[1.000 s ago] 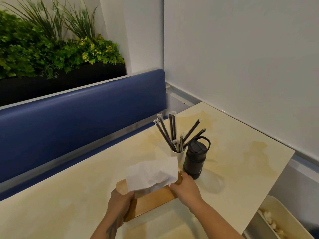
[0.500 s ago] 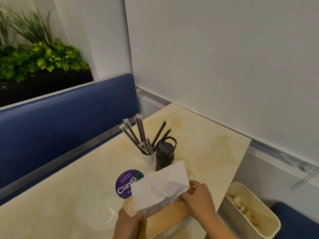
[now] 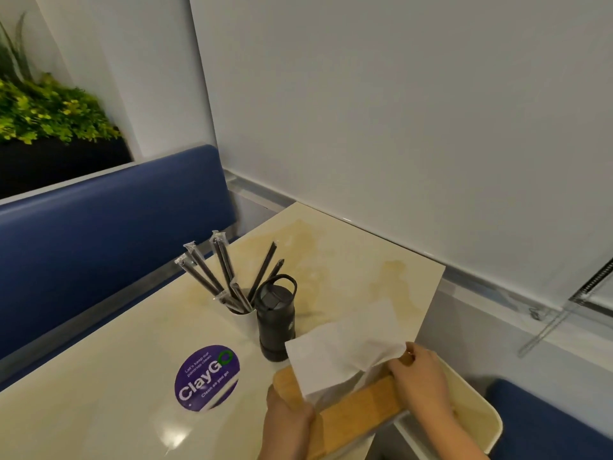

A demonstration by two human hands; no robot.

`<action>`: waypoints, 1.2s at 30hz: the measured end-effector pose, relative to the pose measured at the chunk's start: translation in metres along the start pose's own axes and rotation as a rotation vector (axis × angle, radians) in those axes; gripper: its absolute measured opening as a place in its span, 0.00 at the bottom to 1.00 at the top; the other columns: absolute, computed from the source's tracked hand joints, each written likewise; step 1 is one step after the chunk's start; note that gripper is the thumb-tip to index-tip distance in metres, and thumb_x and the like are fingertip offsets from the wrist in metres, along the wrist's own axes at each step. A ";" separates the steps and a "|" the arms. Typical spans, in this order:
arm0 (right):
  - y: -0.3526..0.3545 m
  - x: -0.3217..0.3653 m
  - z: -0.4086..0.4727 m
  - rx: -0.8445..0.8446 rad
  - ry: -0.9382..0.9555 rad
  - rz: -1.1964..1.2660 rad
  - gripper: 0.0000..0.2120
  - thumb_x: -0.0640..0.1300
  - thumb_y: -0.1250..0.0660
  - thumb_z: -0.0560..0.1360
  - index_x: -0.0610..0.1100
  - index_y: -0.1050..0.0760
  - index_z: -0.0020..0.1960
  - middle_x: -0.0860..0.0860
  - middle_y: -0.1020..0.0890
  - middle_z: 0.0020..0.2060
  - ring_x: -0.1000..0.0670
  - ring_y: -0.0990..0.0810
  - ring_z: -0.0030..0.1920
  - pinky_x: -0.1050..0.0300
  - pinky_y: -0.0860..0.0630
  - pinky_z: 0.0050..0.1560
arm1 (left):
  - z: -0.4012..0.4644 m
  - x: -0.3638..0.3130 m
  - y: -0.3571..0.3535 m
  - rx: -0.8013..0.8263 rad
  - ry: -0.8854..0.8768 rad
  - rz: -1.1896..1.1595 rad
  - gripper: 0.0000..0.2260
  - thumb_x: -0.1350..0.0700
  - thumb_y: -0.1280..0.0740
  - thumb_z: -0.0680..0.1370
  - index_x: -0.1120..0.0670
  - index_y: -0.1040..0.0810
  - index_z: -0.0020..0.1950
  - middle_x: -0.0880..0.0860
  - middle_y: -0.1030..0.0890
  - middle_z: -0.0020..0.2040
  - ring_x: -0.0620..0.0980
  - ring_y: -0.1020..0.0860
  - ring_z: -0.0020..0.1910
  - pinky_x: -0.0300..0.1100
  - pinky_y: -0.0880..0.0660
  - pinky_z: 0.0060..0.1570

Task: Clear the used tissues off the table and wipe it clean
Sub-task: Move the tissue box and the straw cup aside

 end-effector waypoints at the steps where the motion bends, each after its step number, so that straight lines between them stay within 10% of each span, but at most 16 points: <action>1: 0.004 0.000 0.007 -0.011 -0.004 0.012 0.21 0.47 0.36 0.73 0.47 0.29 0.65 0.46 0.27 0.59 0.44 0.27 0.58 0.50 0.28 0.53 | 0.004 -0.010 -0.006 0.005 0.008 0.025 0.30 0.49 0.26 0.69 0.53 0.35 0.67 0.54 0.28 0.62 0.55 0.27 0.60 0.43 0.31 0.55; 8: 0.024 0.001 0.081 -0.066 -0.024 0.102 0.19 0.50 0.35 0.72 0.47 0.26 0.61 0.46 0.25 0.55 0.44 0.26 0.55 0.45 0.25 0.55 | 0.045 -0.052 -0.058 0.063 -0.129 -0.098 0.44 0.35 0.23 0.58 0.48 0.33 0.69 0.47 0.25 0.62 0.43 0.24 0.55 0.39 0.26 0.55; 16: 0.049 0.025 0.204 -0.110 -0.011 0.172 0.19 0.47 0.33 0.73 0.44 0.27 0.63 0.44 0.26 0.59 0.44 0.27 0.55 0.52 0.28 0.49 | 0.131 -0.126 -0.116 -0.003 -0.008 -0.188 0.35 0.54 0.28 0.72 0.58 0.47 0.70 0.41 0.36 0.44 0.42 0.31 0.42 0.39 0.32 0.45; 30: 0.007 0.078 0.371 0.072 -0.050 0.452 0.24 0.45 0.31 0.71 0.42 0.30 0.65 0.44 0.27 0.59 0.46 0.26 0.52 0.51 0.28 0.48 | 0.342 -0.261 -0.147 0.093 -0.074 0.238 0.22 0.57 0.37 0.76 0.56 0.37 0.68 0.52 0.30 0.53 0.51 0.29 0.49 0.42 0.31 0.43; 36: -0.019 0.093 0.407 0.147 -0.077 0.516 0.24 0.45 0.33 0.73 0.43 0.32 0.68 0.45 0.27 0.60 0.49 0.27 0.50 0.54 0.32 0.46 | 0.416 -0.291 -0.148 0.089 -0.047 0.425 0.10 0.58 0.36 0.75 0.50 0.36 0.41 0.48 0.32 0.40 0.45 0.33 0.36 0.38 0.37 0.34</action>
Point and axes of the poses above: each hand's wrist, its own z-axis towards the middle knuckle, its own y-axis out of the back of the hand, x = y × z, the point moved 7 cm from there along z, towards the middle knuckle
